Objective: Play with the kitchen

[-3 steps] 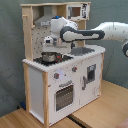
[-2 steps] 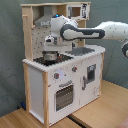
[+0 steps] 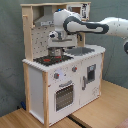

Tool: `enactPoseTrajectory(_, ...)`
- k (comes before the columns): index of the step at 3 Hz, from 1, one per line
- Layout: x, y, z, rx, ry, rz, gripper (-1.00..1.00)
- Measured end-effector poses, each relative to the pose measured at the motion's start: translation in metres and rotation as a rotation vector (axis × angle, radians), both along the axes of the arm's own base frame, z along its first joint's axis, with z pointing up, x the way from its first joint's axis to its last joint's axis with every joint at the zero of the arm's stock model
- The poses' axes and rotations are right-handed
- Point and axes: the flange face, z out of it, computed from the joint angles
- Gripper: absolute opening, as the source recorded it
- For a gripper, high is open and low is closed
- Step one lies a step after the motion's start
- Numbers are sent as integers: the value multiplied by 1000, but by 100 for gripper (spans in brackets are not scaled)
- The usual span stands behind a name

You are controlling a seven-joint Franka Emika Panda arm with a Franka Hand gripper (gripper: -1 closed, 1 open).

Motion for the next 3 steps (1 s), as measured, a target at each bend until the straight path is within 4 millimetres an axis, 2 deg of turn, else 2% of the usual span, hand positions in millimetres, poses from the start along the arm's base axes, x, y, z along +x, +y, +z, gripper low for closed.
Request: enactPoseTrajectory(3, -28, -46, 37, -70, 111, -219, -100)
